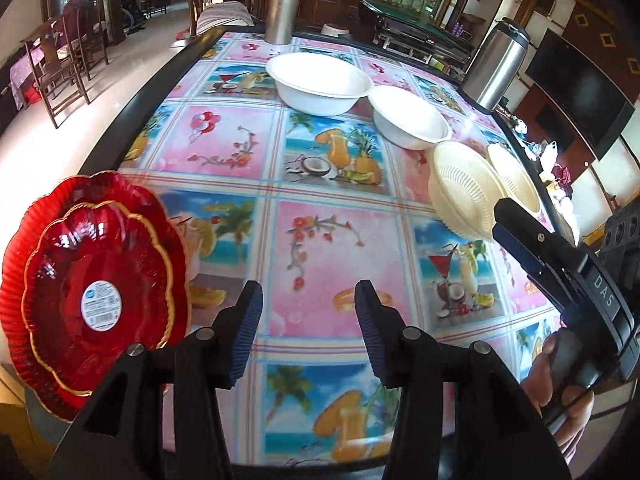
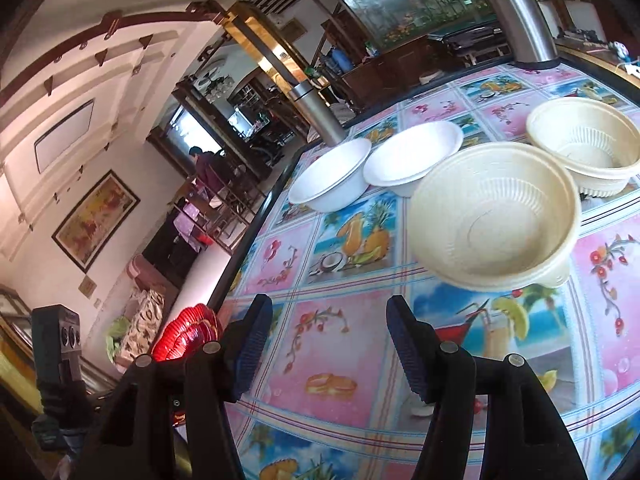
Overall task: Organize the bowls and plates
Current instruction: 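Open both grippers and withdraw from the red stack, then move both grippers to the white plate and close on its rim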
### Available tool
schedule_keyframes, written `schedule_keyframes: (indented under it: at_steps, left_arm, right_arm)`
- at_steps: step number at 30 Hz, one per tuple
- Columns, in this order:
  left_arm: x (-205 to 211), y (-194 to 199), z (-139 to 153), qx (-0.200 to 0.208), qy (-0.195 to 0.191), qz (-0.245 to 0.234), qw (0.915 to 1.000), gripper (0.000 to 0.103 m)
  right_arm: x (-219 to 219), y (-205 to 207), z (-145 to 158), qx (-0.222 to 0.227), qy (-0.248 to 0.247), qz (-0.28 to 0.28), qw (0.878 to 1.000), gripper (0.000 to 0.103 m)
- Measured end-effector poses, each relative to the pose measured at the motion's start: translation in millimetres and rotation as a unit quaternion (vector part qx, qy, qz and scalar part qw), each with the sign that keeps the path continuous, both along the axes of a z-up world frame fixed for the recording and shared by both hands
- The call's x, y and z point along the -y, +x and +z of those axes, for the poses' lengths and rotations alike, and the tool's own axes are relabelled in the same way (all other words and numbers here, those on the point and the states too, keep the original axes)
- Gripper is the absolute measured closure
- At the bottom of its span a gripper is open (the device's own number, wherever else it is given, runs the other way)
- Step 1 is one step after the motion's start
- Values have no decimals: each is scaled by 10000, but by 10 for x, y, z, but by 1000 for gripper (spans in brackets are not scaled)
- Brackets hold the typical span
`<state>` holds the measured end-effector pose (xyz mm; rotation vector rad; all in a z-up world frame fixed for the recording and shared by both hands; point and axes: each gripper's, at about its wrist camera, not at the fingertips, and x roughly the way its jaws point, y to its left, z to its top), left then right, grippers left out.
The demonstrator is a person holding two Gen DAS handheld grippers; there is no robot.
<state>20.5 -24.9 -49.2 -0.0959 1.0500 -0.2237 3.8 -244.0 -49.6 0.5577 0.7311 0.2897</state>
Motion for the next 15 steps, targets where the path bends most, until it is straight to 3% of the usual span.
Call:
schedule_keyframes:
  at_steps: [9, 15]
  left_arm:
    - [500, 551, -145, -541, -439, -120, 9975, 57]
    - [641, 1062, -80, -708, -904, 97, 9933, 57]
  right_arm:
    - [772, 92, 90, 60, 498, -464, 9977, 40]
    - [1152, 502, 261, -1, 990, -566, 9935, 40]
